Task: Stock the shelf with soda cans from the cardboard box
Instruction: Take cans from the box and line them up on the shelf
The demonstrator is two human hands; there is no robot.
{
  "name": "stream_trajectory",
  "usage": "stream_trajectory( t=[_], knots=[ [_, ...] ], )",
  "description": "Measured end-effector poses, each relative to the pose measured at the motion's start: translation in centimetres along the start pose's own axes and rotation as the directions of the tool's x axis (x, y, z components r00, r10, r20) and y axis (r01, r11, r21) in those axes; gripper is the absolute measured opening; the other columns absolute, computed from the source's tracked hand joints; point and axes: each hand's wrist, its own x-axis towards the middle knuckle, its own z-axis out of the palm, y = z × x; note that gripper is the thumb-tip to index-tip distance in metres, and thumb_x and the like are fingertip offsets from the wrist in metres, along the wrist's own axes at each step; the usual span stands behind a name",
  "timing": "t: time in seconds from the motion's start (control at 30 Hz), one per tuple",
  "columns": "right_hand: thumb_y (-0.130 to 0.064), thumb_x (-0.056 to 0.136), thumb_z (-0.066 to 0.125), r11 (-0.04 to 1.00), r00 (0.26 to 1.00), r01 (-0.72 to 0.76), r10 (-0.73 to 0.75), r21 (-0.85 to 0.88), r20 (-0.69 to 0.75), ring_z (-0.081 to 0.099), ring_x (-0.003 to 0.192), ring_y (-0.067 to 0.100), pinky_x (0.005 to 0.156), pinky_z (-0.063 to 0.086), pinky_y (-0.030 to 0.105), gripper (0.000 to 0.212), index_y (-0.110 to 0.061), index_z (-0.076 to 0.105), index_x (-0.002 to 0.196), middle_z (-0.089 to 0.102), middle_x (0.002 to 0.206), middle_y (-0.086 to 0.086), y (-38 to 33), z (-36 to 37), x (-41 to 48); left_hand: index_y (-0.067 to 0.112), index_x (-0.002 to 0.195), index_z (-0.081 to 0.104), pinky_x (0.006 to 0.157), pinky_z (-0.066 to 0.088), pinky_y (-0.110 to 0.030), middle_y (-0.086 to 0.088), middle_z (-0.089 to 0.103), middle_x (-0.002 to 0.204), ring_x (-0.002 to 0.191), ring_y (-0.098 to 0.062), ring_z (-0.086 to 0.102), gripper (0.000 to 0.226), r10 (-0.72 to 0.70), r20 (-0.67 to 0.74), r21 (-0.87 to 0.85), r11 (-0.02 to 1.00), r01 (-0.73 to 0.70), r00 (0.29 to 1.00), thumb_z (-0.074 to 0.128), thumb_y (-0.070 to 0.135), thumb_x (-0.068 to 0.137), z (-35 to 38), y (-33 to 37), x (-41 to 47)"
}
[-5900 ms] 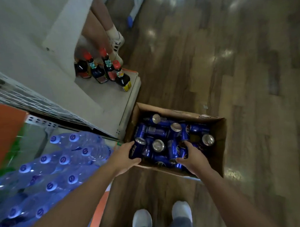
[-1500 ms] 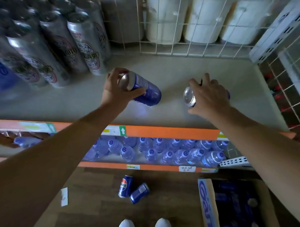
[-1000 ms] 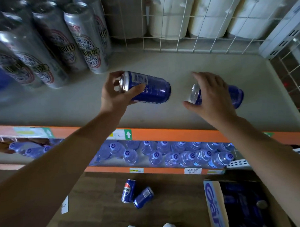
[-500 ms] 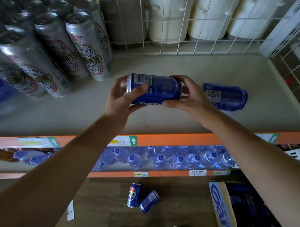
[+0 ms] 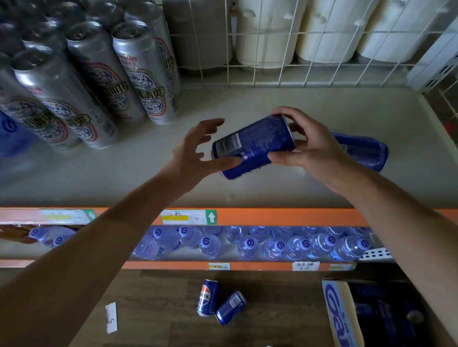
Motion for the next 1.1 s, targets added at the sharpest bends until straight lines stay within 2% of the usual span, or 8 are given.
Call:
stream_trajectory(
  t=[0.17, 0.3, 0.4, 0.53, 0.67, 0.8, 0.9, 1.1],
  knots=[
    [0.003, 0.076, 0.07, 0.999, 0.999, 0.028, -0.026, -0.046, 0.04, 0.058, 0.093, 0.013, 0.079, 0.054, 0.026, 0.055, -0.026, 0.048, 0.117, 0.054, 0.101, -0.01, -1.5, 0.3, 0.1, 0.032, 0.121, 0.049, 0.073, 0.04, -0.001, 0.02, 0.056, 0.102, 0.089, 0.013, 0.054, 0.081, 0.076, 0.13, 0.198, 0.975, -0.101, 0.989, 0.078, 0.05, 0.048, 0.5, 1.7, 0.2],
    [-0.003, 0.078, 0.07, 0.999, 1.0, 0.018, -0.018, -0.031, 0.003, 0.059, 0.088, 0.01, 0.077, 0.056, 0.025, 0.057, -0.026, 0.047, 0.124, 0.054, 0.098, -0.01, -1.7, 1.0, 0.4, 0.026, 0.113, 0.05, 0.059, 0.038, 0.0, 0.021, 0.054, 0.086, 0.068, 0.02, 0.052, 0.058, 0.07, 0.07, 0.195, 0.977, -0.082, 0.995, 0.083, 0.018, 0.065, 0.9, 1.4, 0.0],
    [-0.019, 0.074, 0.072, 0.994, 0.994, -0.049, 0.059, 0.101, -0.092, 0.061, 0.094, 0.015, 0.079, 0.057, 0.029, 0.074, -0.024, 0.038, 0.139, 0.057, 0.102, -0.001, -1.3, 1.3, 0.5, 0.021, 0.106, 0.054, 0.054, 0.04, -0.005, 0.013, 0.059, 0.077, 0.059, 0.009, 0.055, 0.053, -0.04, 0.037, 0.021, 0.999, 0.039, 0.999, 0.085, 0.024, 0.062, 1.5, 1.3, -0.6],
    [-0.039, 0.08, 0.064, 0.959, 0.976, -0.131, 0.169, 0.251, -0.136, 0.059, 0.11, 0.014, 0.085, 0.05, 0.031, 0.07, -0.02, 0.036, 0.142, 0.059, 0.12, 0.003, -0.5, 1.9, 0.1, 0.019, 0.095, 0.06, 0.057, 0.049, -0.021, 0.004, 0.067, 0.078, 0.067, -0.01, 0.062, 0.051, -0.155, 0.067, -0.429, 0.887, 0.169, 0.986, 0.075, 0.036, 0.05, 2.5, 0.2, -1.2],
    [-0.045, 0.076, 0.058, 0.879, 0.958, -0.193, 0.264, 0.435, -0.109, 0.056, 0.117, 0.016, 0.093, 0.043, 0.033, 0.062, -0.018, 0.051, 0.131, 0.06, 0.126, 0.001, 0.1, 2.8, 0.1, 0.011, 0.099, 0.061, 0.064, 0.057, -0.026, -0.003, 0.069, 0.085, 0.074, -0.015, 0.066, 0.033, -0.2, 0.167, -0.615, 0.744, 0.261, 0.965, 0.065, 0.022, 0.069, 3.1, 0.5, -1.6],
    [-0.032, 0.079, 0.056, 0.823, 0.978, -0.146, 0.204, 0.55, -0.046, 0.062, 0.097, 0.017, 0.091, 0.045, 0.035, 0.028, -0.019, 0.063, 0.103, 0.069, 0.098, 0.0, 0.0, 3.5, 0.2, 0.009, 0.105, 0.062, 0.068, 0.056, -0.029, -0.007, 0.071, 0.094, 0.081, -0.017, 0.069, 0.053, -0.191, 0.258, -0.653, 0.688, 0.316, 0.947, 0.079, 0.033, 0.061, 3.5, 0.4, -1.9],
    [-0.028, 0.078, 0.057, 0.836, 0.979, -0.122, 0.189, 0.536, -0.072, 0.062, 0.09, 0.016, 0.08, 0.048, 0.029, 0.026, -0.016, 0.064, 0.1, 0.069, 0.093, 0.001, 0.0, 3.8, 0.2, 0.01, 0.106, 0.063, 0.073, 0.057, -0.031, -0.008, 0.071, 0.098, 0.086, -0.018, 0.069, 0.079, -0.172, 0.306, -0.644, 0.687, 0.336, 0.937, 0.087, 0.05, 0.042, 3.6, 0.0, -2.0],
    [-0.027, 0.076, 0.064, 0.874, 0.961, -0.111, 0.216, 0.473, -0.174, 0.066, 0.079, 0.012, 0.065, 0.051, 0.022, 0.028, -0.012, 0.066, 0.1, 0.069, 0.086, 0.001, -0.2, 3.9, -0.1, 0.005, 0.112, 0.06, 0.077, 0.057, -0.03, -0.013, 0.069, 0.105, 0.091, -0.022, 0.068, 0.086, -0.189, 0.332, -0.625, 0.69, 0.365, 0.924, 0.086, 0.052, 0.044, 3.5, -0.5, -2.0]
  ],
)
